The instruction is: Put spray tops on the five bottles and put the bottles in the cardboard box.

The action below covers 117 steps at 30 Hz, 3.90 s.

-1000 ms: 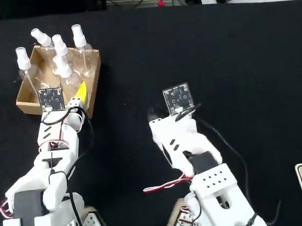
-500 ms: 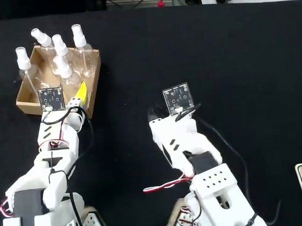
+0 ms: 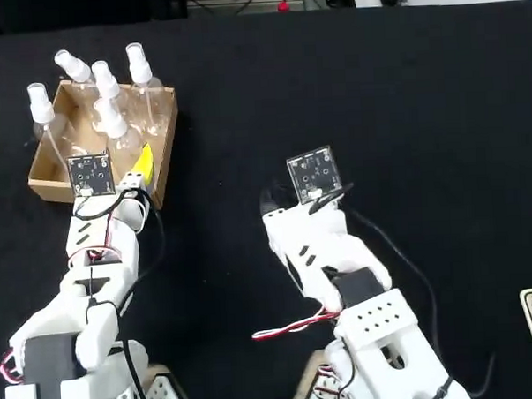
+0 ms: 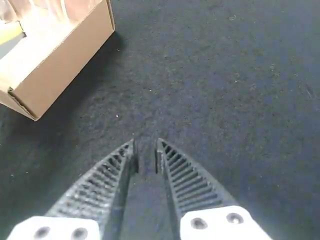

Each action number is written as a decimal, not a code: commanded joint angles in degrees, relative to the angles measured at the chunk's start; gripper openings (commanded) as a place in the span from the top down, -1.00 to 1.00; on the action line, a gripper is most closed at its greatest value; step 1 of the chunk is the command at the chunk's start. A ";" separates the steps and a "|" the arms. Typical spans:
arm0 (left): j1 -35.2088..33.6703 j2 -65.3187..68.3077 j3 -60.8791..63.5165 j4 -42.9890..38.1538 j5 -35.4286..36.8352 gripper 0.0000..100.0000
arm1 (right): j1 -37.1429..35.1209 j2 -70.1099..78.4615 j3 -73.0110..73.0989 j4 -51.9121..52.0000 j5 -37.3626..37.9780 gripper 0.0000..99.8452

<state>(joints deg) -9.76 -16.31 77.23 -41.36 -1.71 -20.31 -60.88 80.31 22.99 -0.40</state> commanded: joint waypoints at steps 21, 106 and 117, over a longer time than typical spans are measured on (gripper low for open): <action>-0.13 -0.18 -2.68 -0.97 0.09 0.67 | 0.09 -1.54 -0.48 -1.41 0.62 0.87; -9.45 -54.24 13.05 55.47 -0.35 0.81 | 0.09 -1.63 -0.66 -1.41 0.35 0.87; -7.34 -74.29 19.82 77.89 0.09 0.94 | 3.78 -1.63 -1.01 7.47 0.62 0.87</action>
<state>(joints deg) -19.16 -83.56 96.22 23.52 -1.63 -19.34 -60.88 80.31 25.63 -0.40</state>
